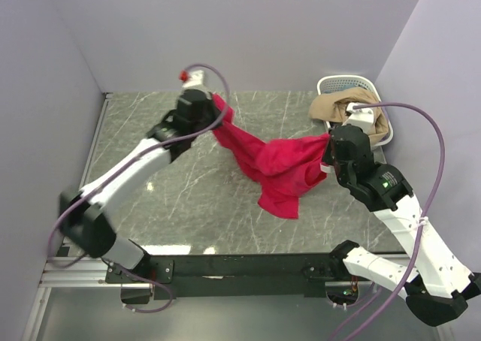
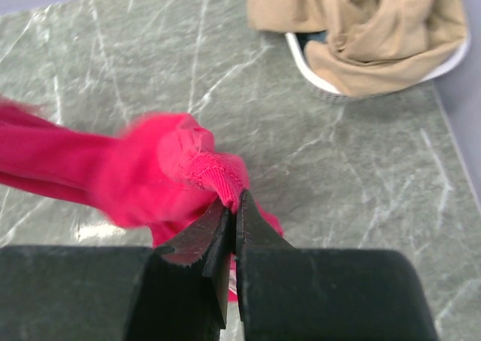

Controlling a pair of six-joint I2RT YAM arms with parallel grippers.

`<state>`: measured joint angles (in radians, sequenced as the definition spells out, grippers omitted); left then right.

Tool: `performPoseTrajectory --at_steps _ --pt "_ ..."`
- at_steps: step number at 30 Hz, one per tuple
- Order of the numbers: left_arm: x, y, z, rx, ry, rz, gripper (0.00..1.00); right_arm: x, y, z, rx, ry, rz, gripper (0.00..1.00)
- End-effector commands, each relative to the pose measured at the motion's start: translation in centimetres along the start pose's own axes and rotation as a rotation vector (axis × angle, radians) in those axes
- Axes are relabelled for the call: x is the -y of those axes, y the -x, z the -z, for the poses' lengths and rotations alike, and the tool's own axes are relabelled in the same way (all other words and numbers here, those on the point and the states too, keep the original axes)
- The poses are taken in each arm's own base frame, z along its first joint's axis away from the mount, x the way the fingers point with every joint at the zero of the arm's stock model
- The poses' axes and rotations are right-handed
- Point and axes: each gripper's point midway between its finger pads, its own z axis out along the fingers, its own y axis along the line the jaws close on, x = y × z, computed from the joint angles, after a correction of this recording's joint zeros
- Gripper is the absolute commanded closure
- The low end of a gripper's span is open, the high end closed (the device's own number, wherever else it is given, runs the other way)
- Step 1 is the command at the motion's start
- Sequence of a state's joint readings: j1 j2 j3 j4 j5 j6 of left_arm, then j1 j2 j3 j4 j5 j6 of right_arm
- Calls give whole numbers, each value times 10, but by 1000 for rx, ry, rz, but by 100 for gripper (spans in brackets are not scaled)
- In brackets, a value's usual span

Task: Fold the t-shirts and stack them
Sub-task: Flatten the tshirt out

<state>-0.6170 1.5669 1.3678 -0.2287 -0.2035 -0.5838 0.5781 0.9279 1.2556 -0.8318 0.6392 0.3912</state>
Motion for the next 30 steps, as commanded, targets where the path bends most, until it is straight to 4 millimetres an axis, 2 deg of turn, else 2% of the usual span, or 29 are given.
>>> performPoseTrajectory --at_steps 1,2,4,5,6,9,10,11,12,13,14,15,17,18,20,21,23,24,26,27,28,29,30 --pt "-31 31 57 83 108 -26 99 -17 3 -2 17 91 -12 100" --pt "-33 43 77 124 109 -15 99 -21 -1 -3 9 111 -4 100" --pt "-46 43 97 124 149 -16 99 -32 1 0 24 180 -23 100" --pt "-52 52 115 160 172 -5 99 -34 1 2 29 202 -23 100" --pt "-62 45 126 136 212 2 99 -40 4 5 41 242 -35 100" --pt "-73 50 161 173 228 42 99 -46 14 17 78 311 -58 100" --pt "-83 40 170 148 264 42 99 -51 17 21 89 346 -68 100" --pt "-88 43 186 169 272 59 99 -53 20 25 98 370 -63 100" --pt "-93 42 194 176 290 82 99 -55 24 27 109 387 -68 100" --pt "-106 35 205 159 345 78 99 -55 25 29 112 394 -73 100" --pt "-109 36 216 174 347 93 99 -55 25 29 113 393 -74 100" --pt "-113 34 221 175 360 106 99 -55 25 25 114 378 -72 100" --pt "-123 29 228 178 400 110 92 -52 19 14 96 326 -49 100" --pt "-125 28 227 181 410 116 90 -53 8 0 50 282 -15 100" --pt "-129 19 213 154 434 99 87 -53 -2 -16 18 226 15 100" --pt "-130 15 206 141 441 91 84 -55 -14 -32 -21 184 46 100" --pt "-138 -3 184 83 492 64 79 -56 -37 -54 -76 120 84 100" --pt "-139 -7 174 76 495 66 55 -57 -43 -63 -84 99 93 100" --pt "-148 -35 146 -21 522 39 59 -56 -69 -81 -157 41 135 89" --pt "-147 -39 133 -26 513 48 55 -55 -76 -87 -172 18 143 88" --pt "-158 -60 119 -84 543 35 44 -51 -88 -93 -194 -6 154 79" --pt "-159 -71 109 -112 532 40 41 -48 -98 -101 -217 -39 170 69" --pt "-163 -75 100 -117 533 49 38 -45 -102 -105 -219 -62 176 65"
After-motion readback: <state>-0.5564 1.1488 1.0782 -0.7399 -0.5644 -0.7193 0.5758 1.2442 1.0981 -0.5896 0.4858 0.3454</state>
